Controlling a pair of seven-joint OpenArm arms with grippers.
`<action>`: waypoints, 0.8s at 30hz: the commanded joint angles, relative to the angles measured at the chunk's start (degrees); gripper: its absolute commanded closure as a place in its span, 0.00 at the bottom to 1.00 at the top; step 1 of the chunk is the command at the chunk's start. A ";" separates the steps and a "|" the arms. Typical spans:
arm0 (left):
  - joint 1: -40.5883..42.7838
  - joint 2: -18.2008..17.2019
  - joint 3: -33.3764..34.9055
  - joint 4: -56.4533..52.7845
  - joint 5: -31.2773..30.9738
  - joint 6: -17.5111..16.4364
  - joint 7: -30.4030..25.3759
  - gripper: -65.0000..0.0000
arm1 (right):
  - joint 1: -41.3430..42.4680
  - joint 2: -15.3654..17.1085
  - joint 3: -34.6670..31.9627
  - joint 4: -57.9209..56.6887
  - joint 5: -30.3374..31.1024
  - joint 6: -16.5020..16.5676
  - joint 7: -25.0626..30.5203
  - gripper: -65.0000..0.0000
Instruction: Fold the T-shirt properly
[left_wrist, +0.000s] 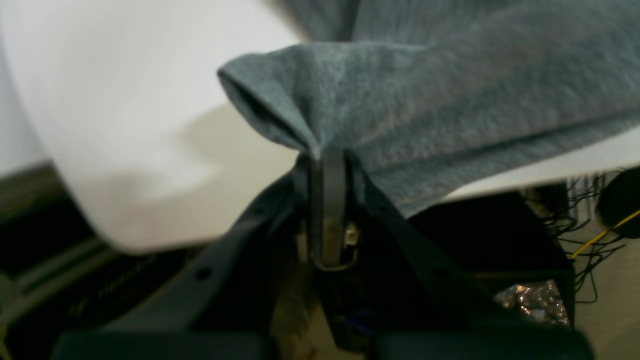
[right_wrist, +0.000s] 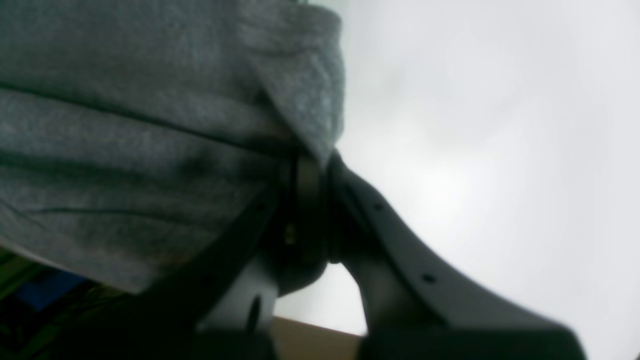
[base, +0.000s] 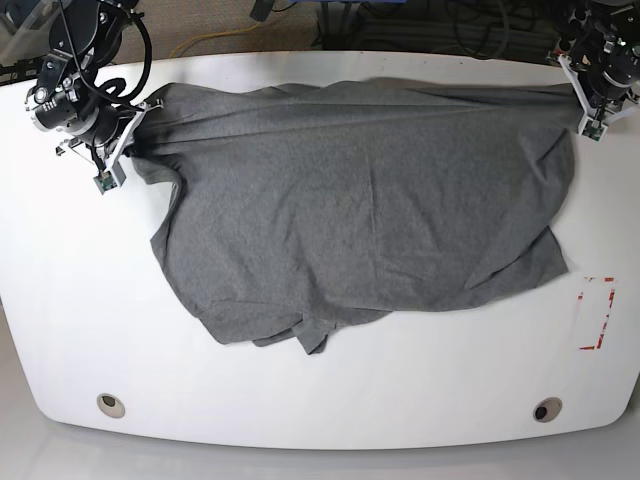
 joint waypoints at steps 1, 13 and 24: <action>0.34 -1.08 -1.46 0.93 2.41 0.80 0.55 1.00 | -0.34 0.55 2.57 1.19 0.72 -0.45 0.18 1.00; -5.64 2.09 -1.81 0.93 2.68 0.80 0.28 1.00 | -0.78 -0.42 3.10 1.02 3.27 -0.45 0.09 1.00; -21.11 2.61 7.60 0.67 2.94 0.80 0.28 1.00 | 13.20 -1.47 0.99 -4.44 1.07 -0.45 0.53 1.00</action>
